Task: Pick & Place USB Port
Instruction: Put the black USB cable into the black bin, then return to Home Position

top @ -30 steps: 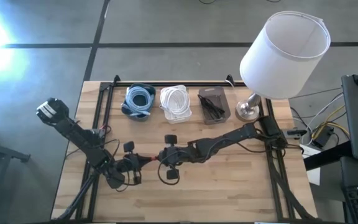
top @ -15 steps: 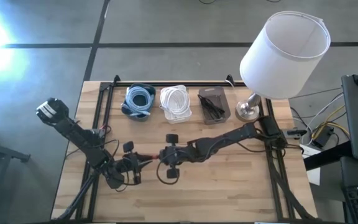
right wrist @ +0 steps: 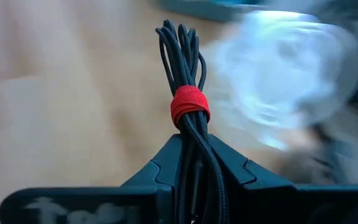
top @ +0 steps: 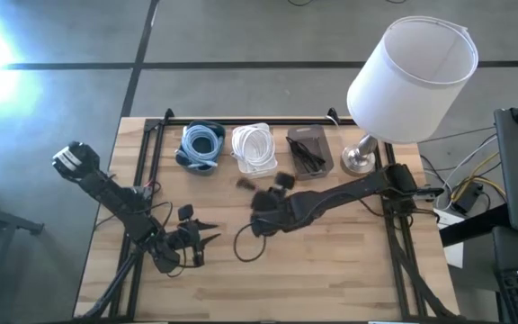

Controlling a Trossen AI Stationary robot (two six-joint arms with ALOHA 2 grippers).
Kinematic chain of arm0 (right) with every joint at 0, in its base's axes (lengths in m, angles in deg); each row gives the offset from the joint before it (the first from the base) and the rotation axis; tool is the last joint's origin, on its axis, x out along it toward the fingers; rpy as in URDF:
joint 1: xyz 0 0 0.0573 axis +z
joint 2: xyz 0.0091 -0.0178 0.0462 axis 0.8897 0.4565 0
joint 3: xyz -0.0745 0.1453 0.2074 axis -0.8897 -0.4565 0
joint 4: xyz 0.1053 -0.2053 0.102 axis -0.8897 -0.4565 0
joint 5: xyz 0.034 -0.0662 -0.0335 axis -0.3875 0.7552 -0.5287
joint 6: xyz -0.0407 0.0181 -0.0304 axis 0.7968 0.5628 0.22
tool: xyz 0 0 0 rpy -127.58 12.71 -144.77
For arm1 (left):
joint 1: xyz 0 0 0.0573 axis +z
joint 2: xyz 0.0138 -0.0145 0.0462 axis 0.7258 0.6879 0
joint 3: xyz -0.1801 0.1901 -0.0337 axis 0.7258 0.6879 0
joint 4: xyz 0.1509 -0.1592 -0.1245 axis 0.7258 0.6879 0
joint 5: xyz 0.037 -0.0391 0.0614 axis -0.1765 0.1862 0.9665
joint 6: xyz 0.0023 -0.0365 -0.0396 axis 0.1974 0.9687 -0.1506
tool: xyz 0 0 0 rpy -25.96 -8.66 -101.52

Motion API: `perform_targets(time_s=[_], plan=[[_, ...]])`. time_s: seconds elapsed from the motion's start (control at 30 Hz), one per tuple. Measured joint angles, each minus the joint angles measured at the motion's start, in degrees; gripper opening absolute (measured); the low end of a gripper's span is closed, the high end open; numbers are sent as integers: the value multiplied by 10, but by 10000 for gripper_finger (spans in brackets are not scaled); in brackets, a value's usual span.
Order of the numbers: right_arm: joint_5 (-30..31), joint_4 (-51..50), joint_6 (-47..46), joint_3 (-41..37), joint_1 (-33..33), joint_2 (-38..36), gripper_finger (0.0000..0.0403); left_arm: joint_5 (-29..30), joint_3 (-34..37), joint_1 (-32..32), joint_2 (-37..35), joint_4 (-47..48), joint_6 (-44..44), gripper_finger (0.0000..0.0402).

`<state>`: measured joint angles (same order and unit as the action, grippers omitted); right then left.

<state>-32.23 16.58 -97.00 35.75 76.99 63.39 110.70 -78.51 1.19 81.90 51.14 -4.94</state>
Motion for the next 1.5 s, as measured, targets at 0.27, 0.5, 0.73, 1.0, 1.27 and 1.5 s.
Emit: perform_targets(time_s=[0.27,0.5,0.73,1.0,1.27,1.5], plan=[[128,-242,-307,-19,-12,-45,53,0,0,0,0,0,18,122],[128,-286,-425,-103,-84,-67,54,0,0,0,0,0,29,122],[124,-235,-425,-177,-171,-67,54,0,0,0,0,1,29,122],[107,-161,-405,-214,-218,-67,89,-1,0,0,0,2,25,122],[106,-157,-402,-221,-221,-66,135,-2,0,0,0,2,27,122],[95,-157,-364,-219,-211,-67,162,-9,0,0,0,0,30,122]])
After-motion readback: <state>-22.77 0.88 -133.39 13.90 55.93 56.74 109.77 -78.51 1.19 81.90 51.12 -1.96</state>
